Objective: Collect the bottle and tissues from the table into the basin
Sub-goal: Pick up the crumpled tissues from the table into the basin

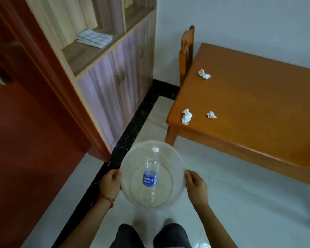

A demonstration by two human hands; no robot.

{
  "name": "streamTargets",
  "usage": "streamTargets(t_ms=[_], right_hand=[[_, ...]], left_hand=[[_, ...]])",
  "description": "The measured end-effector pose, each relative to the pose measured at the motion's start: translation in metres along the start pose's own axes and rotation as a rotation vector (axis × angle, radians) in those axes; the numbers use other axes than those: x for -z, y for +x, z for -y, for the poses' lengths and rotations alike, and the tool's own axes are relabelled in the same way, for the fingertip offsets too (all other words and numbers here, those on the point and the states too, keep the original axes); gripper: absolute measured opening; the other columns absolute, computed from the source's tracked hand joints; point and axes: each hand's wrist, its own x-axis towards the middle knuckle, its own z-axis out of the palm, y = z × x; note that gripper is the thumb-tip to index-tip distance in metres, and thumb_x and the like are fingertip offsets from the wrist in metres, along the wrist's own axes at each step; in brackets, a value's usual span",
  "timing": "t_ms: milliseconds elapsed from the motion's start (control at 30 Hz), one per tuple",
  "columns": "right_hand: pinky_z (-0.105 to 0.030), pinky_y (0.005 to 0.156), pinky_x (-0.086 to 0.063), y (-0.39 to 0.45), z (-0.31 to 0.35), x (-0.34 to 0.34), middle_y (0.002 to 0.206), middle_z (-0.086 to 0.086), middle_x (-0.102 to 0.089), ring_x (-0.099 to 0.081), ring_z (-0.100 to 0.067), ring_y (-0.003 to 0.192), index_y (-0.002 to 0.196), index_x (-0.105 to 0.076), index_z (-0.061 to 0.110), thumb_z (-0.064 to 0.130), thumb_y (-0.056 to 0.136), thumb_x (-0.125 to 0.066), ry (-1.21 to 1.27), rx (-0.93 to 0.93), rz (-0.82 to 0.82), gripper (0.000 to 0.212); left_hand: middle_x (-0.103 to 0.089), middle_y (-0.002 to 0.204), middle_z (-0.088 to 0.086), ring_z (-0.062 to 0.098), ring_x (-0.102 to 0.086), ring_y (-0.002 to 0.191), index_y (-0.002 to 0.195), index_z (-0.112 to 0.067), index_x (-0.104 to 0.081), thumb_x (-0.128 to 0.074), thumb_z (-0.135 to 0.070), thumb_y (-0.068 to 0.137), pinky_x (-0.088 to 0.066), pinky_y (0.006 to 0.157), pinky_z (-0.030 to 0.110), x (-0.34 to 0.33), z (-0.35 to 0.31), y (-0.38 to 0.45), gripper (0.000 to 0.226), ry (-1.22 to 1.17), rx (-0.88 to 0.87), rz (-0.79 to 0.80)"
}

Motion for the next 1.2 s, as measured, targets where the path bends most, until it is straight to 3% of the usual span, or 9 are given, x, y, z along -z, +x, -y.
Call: streamTargets(t_ms=[167,233,367,467,667,833,1000,1100,1200], right_hand=[[-0.015,0.065,-0.043,0.009,-0.013,0.022,0.089,-0.005,-0.065,-0.059,-0.015,0.077,0.106,-0.065,0.008,0.018,0.094,-0.046,0.003,-0.064,-0.115,0.024],[-0.019,0.066,-0.044,0.017,-0.018,0.028,0.089,-0.006,-0.066,-0.060,-0.017,0.077,0.104,-0.066,0.008,0.018,0.094,-0.047,0.011,-0.084,-0.138,0.024],[-0.010,0.058,-0.045,0.038,-0.025,0.040,0.085,-0.004,-0.066,-0.059,-0.007,0.074,0.103,-0.066,0.010,0.019,0.093,-0.047,0.039,-0.117,-0.154,0.023],[-0.016,0.063,-0.044,0.059,-0.028,0.047,0.087,-0.004,-0.066,-0.059,-0.008,0.075,0.104,-0.066,0.010,0.020,0.094,-0.047,0.048,-0.122,-0.142,0.024],[-0.014,0.064,-0.044,0.095,-0.031,0.057,0.089,-0.004,-0.065,-0.059,-0.005,0.077,0.107,-0.064,0.009,0.021,0.094,-0.046,0.025,-0.114,-0.084,0.025],[-0.018,0.067,-0.046,0.114,-0.032,0.058,0.092,-0.004,-0.065,-0.059,-0.009,0.077,0.109,-0.063,0.009,0.021,0.095,-0.045,-0.007,-0.120,-0.055,0.027],[-0.020,0.067,-0.049,0.128,-0.031,0.057,0.085,-0.002,-0.064,-0.059,-0.006,0.072,0.108,-0.064,0.006,0.019,0.094,-0.046,-0.068,-0.088,-0.044,0.026],[-0.033,0.076,-0.054,0.137,-0.029,0.057,0.093,-0.003,-0.068,-0.062,-0.016,0.078,0.109,-0.064,0.008,0.024,0.095,-0.044,-0.162,-0.044,-0.004,0.029],[-0.027,0.075,-0.046,0.156,-0.018,0.058,0.108,-0.011,-0.068,-0.061,-0.020,0.089,0.113,-0.062,0.010,0.028,0.095,-0.044,-0.259,-0.009,-0.053,0.031]], left_hand=[[-0.066,0.080,0.020,0.034,-0.061,0.078,0.078,-0.003,-0.065,-0.049,-0.038,0.080,-0.052,0.076,0.044,-0.033,-0.020,0.020,0.039,0.037,-0.035,0.108],[-0.063,0.072,0.018,0.033,-0.060,0.073,0.071,-0.003,-0.062,-0.050,-0.040,0.078,-0.051,0.073,0.044,-0.046,-0.029,0.025,0.039,0.041,-0.049,0.123],[-0.055,0.058,0.010,0.029,-0.055,0.062,0.059,-0.009,-0.056,-0.049,-0.040,0.075,-0.052,0.066,0.044,-0.070,-0.046,0.033,0.035,0.044,-0.042,0.125],[-0.054,0.058,0.009,0.029,-0.054,0.061,0.059,-0.011,-0.055,-0.053,-0.026,0.087,-0.053,0.064,0.045,-0.086,-0.055,0.043,0.032,0.051,-0.042,0.124],[-0.055,0.059,0.009,0.025,-0.053,0.060,0.063,-0.005,-0.057,-0.044,-0.042,0.072,-0.050,0.063,0.039,-0.110,-0.069,0.060,0.041,0.058,-0.034,0.111],[-0.047,0.052,0.007,0.019,-0.046,0.052,0.053,-0.009,-0.047,-0.050,-0.021,0.089,-0.040,0.052,0.026,-0.122,-0.070,0.072,0.039,0.086,-0.036,0.103],[-0.046,0.050,0.007,0.018,-0.044,0.050,0.053,-0.004,-0.046,-0.048,-0.014,0.090,-0.038,0.048,0.025,-0.127,-0.068,0.084,0.039,0.115,-0.078,0.116],[-0.044,0.048,0.006,0.017,-0.043,0.049,0.050,-0.008,-0.044,-0.047,-0.014,0.091,-0.037,0.047,0.024,-0.126,-0.068,0.090,0.041,0.112,-0.091,0.111],[-0.046,0.047,0.008,0.021,-0.046,0.049,0.050,-0.008,-0.046,-0.049,-0.020,0.091,-0.042,0.048,0.026,-0.124,-0.064,0.096,0.042,0.094,-0.063,0.106]])
